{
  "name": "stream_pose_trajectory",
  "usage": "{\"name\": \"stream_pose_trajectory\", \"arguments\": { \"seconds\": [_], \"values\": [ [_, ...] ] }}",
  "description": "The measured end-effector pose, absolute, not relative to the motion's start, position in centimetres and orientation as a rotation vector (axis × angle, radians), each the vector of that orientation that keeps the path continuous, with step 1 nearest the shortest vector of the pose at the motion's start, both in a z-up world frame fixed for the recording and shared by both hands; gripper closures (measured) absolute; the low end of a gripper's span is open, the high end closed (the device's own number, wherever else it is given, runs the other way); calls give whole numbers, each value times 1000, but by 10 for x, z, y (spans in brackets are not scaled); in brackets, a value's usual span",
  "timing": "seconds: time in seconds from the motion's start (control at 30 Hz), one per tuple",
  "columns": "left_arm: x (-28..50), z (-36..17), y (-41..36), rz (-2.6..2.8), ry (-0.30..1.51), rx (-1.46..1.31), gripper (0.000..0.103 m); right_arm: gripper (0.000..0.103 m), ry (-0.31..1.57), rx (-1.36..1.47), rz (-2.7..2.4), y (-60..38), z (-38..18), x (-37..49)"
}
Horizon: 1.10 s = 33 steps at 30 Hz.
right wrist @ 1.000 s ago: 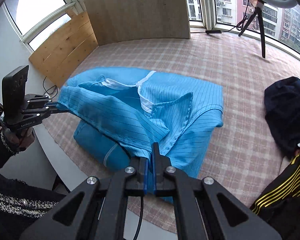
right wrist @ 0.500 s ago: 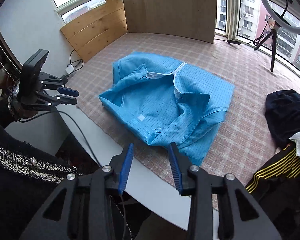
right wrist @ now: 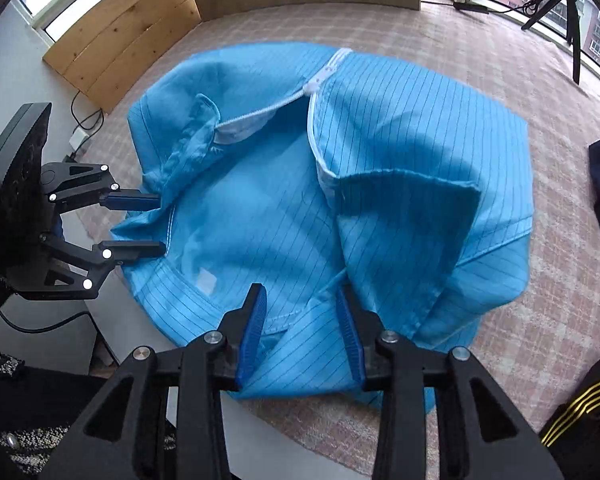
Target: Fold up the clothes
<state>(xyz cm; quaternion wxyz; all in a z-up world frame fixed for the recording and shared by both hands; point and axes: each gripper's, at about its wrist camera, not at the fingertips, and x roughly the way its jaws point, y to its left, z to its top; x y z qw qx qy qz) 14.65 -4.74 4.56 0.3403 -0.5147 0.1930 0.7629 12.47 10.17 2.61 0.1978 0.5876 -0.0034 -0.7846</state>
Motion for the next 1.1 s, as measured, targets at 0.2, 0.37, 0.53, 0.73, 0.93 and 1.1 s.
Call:
{"name": "stream_pose_trajectory", "arguments": {
  "seconds": [0.2, 0.37, 0.53, 0.73, 0.93, 1.1],
  "values": [
    [153, 95, -81, 2022, 286, -1334, 67, 67, 123, 1650, -2161, 111, 49, 151],
    [116, 175, -118, 2240, 202, -1146, 64, 67, 4, 1425, -2272, 116, 113, 134],
    [32, 175, -110, 2405, 200, -1120, 66, 67, -114, 1271, -2484, 114, 150, 74],
    [-13, 88, -87, 2340, 172, -1443, 85, 81, -228, 1507, -2544, 132, 94, 3],
    [8, 43, -104, 2367, 179, -1580, 80, 102, -313, 1688, -2464, 161, 35, 2],
    [15, 95, -111, 2447, 86, -1430, 84, 97, -449, 1495, -2548, 192, 94, 18]
  ]
}}
